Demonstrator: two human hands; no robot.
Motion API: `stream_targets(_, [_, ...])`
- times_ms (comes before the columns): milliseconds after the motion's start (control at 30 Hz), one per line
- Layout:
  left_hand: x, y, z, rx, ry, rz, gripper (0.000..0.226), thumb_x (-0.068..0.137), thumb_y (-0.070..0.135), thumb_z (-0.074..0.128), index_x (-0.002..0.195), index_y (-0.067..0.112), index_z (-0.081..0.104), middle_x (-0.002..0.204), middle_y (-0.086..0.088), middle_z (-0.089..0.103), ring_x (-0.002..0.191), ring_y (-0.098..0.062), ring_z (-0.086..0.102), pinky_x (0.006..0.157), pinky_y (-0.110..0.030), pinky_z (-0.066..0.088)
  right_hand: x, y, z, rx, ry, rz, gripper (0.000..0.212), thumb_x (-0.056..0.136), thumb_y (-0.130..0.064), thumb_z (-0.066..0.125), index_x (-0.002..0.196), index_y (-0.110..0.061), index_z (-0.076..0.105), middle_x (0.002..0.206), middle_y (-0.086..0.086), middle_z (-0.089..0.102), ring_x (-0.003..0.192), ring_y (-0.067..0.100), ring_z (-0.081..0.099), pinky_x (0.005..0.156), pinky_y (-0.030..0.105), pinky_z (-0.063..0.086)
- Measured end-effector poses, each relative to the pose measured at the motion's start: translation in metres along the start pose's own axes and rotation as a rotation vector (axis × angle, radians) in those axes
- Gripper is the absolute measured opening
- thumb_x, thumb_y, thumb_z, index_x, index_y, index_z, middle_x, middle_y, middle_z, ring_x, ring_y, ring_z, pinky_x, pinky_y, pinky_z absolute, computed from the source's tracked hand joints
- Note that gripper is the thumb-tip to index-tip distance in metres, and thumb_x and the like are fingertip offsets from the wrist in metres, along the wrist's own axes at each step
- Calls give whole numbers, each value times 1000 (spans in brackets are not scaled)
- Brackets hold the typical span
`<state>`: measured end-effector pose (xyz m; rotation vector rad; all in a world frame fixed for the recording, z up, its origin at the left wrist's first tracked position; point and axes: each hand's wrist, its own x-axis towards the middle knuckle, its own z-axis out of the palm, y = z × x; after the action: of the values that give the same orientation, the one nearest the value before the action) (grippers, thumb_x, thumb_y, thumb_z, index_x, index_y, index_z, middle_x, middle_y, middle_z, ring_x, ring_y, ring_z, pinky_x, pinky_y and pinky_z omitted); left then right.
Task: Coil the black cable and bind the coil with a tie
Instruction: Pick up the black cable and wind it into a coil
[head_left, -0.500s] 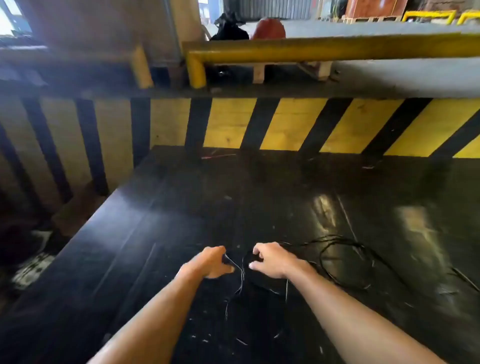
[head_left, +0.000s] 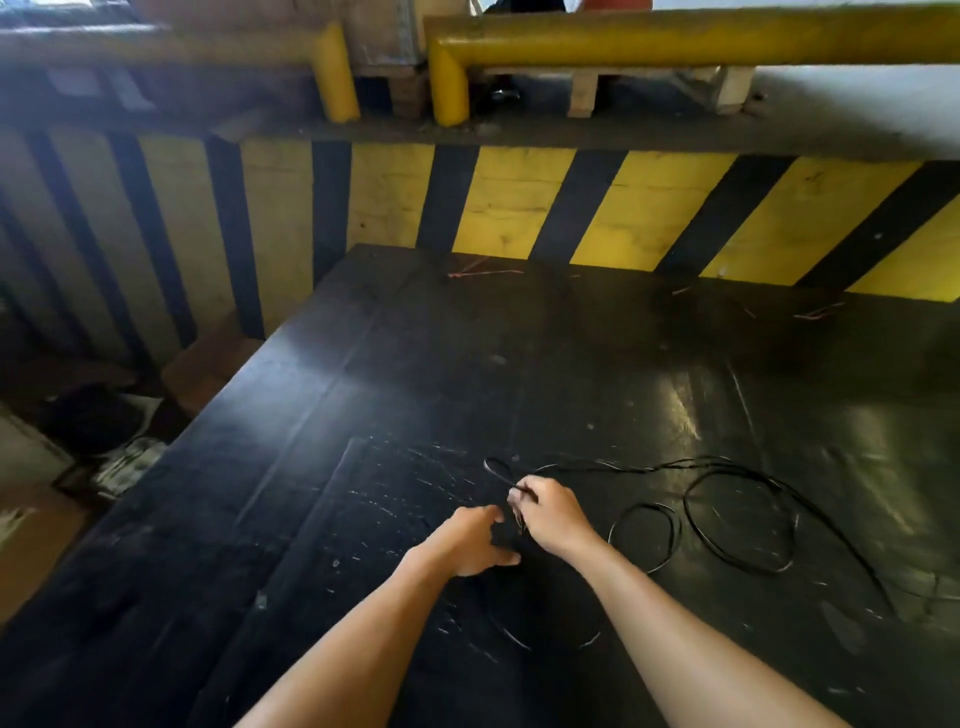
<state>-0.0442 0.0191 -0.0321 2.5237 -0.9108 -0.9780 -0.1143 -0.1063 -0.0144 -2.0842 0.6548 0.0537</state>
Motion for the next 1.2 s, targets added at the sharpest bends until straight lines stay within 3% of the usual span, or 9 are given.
stream_targets(67, [-9,10,-21,-39,19,36,64,76,45,72,130,17,51,118,-8,65,108,-26,59,88,-33,45,-7,-22,-21,214,17,-79,23,94,-17,51,77,-13,65,79,2,67,72,12,58,69,27,44])
stream_targets(167, [-26,28,-57,-8,50,116,28,84,35,60,103,16,68,98,-5,74,93,-22,65,84,-32,50,-21,-63,-60,518,-5,-150,27,97,-13,46,76,-16,63,81,3,68,76,9,62,70,19,50])
stream_targets(367, [-78,76,-136,108,224,248,40,84,56,58,63,22,60,67,3,67,60,-10,58,64,-28,48,-54,-114,-147,471,181,-253,26,98,-15,44,81,-14,63,88,9,65,80,14,61,66,25,47])
stream_targets(600, [-166,134,-220,361,394,359,25,83,30,68,105,17,72,87,-1,67,83,-16,61,57,-7,36,-112,-131,-229,186,341,-438,12,90,-9,58,95,-11,69,91,8,66,82,19,58,73,36,52])
stream_targets(767, [-201,158,-256,447,702,293,23,89,16,58,107,16,72,108,-13,70,101,-30,64,90,-38,50,-141,-140,-274,-429,166,-472,19,86,-8,64,104,-10,71,110,11,68,100,19,61,78,15,42])
stream_targets(867, [-217,177,-263,498,951,190,17,96,18,49,101,12,64,101,-14,66,100,-37,62,102,-69,27,-148,-148,-286,-817,2,-257,49,84,-19,67,131,-19,53,137,7,53,123,21,50,98,26,41])
stream_targets(1033, [-230,218,-258,588,1139,184,16,92,3,50,84,16,51,59,0,50,83,-32,65,98,-80,-6,-170,-182,-299,-279,206,-331,80,77,-26,68,145,-20,28,153,10,33,139,25,33,107,41,38])
stream_targets(1133, [-235,245,-255,559,1172,303,16,94,6,50,96,21,57,76,-1,70,91,-27,66,97,-80,-9,-176,-206,-283,-255,348,-453,92,73,-48,69,147,-23,20,157,5,23,142,25,27,109,41,31])
stream_targets(1200, [-239,261,-250,522,1190,415,16,96,14,49,104,24,58,83,-1,72,95,-26,66,98,-79,-7,-172,-213,-269,-299,409,-493,74,81,-49,62,141,-20,30,148,6,40,136,26,38,107,41,35])
